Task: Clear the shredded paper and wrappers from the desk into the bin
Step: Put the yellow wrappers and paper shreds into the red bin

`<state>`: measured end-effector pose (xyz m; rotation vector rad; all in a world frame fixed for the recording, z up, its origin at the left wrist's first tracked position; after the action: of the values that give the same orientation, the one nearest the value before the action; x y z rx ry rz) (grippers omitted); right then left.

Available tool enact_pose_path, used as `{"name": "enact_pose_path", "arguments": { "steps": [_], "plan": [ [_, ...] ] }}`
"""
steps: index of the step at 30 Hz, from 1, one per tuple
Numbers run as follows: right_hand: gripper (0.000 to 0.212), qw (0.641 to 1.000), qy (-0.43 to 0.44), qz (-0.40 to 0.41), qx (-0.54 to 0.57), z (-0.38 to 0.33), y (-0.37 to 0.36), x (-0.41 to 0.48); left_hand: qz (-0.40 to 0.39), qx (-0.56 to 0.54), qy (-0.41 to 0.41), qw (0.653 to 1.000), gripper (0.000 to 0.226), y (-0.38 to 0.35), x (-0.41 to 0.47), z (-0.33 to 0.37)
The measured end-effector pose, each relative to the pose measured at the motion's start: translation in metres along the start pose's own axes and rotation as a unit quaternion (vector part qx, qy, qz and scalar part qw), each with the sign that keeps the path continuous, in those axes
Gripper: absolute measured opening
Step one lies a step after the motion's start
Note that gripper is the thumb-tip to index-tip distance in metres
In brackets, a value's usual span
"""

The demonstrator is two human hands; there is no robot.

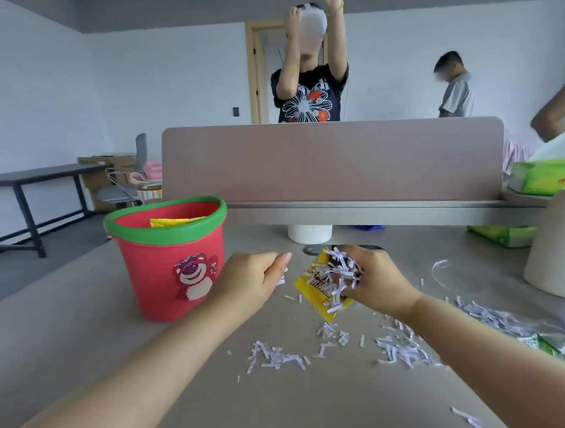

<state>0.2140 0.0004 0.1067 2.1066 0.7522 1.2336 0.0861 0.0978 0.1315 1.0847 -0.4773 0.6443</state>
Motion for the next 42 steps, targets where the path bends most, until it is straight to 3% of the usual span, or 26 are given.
{"name": "enact_pose_path", "arguments": {
  "steps": [2, 5, 9, 12, 14, 17, 20, 24, 29, 32, 35, 39, 42],
  "plan": [
    [0.014, 1.0, 0.006, 0.01, 0.013, -0.016, 0.006, 0.015, 0.04, 0.013, -0.029, 0.999, 0.05, 0.034, 0.011, 0.015],
    [0.033, 0.999, 0.038, 0.028, 0.027, -0.047, 0.017, 0.042, 0.088, 0.033, -0.028, 0.995, 0.054, 0.081, 0.03, 0.01],
    [0.011, 0.996, 0.07, 0.05, 0.024, -0.078, 0.026, 0.08, 0.124, 0.101, 0.013, 0.987, 0.053, 0.133, 0.064, -0.021],
    [0.018, 0.992, 0.091, 0.083, 0.013, -0.097, 0.033, 0.104, 0.122, 0.134, 0.074, 0.981, 0.051, 0.155, 0.088, -0.06],
    [0.018, 0.992, 0.092, 0.082, 0.028, -0.106, 0.03, 0.12, 0.045, 0.162, 0.118, 0.979, 0.048, 0.144, 0.098, -0.088],
    [0.01, 0.992, 0.097, 0.068, 0.044, -0.121, 0.016, 0.143, -0.156, 0.172, 0.229, 0.945, 0.042, 0.107, 0.084, -0.136],
    [0.01, 0.989, 0.111, 0.078, 0.056, -0.134, 0.0, 0.164, -0.249, 0.066, 0.312, 0.914, 0.048, 0.096, 0.059, -0.154],
    [0.01, 0.987, 0.113, 0.079, 0.085, -0.146, -0.02, 0.183, -0.19, 0.051, 0.266, 0.944, 0.038, 0.119, 0.062, -0.156],
    [0.011, 0.979, 0.111, 0.092, 0.143, -0.164, -0.031, 0.199, -0.029, 0.004, 0.19, 0.981, 0.018, 0.154, 0.063, -0.157],
    [0.011, 0.977, 0.109, 0.09, 0.162, -0.179, -0.039, 0.21, 0.038, 0.036, 0.141, 0.989, 0.01, 0.171, 0.056, -0.154],
    [0.013, 0.973, 0.112, 0.089, 0.179, -0.193, -0.043, 0.214, 0.038, 0.006, 0.135, 0.99, 0.011, 0.168, 0.053, -0.153],
    [0.018, 0.972, 0.103, 0.101, 0.185, -0.199, -0.04, 0.217, -0.034, -0.009, 0.162, 0.986, 0.011, 0.154, 0.046, -0.155],
    [0.018, 0.971, 0.102, 0.085, 0.201, -0.202, -0.047, 0.215, 0.021, 0.044, 0.168, 0.985, 0.018, 0.174, 0.034, -0.161]
  ]
}}
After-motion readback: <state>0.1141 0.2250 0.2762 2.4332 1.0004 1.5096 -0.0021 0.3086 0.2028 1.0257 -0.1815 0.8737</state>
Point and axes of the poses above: each hand's wrist, its own x-axis towards the middle knuckle, its own y-axis out of the back of the hand, z = x × y, the point moved 10 cm from there along x, towards the middle knuckle, and after that the axes turned 4 degrees about -x, right-handed, at the moved point
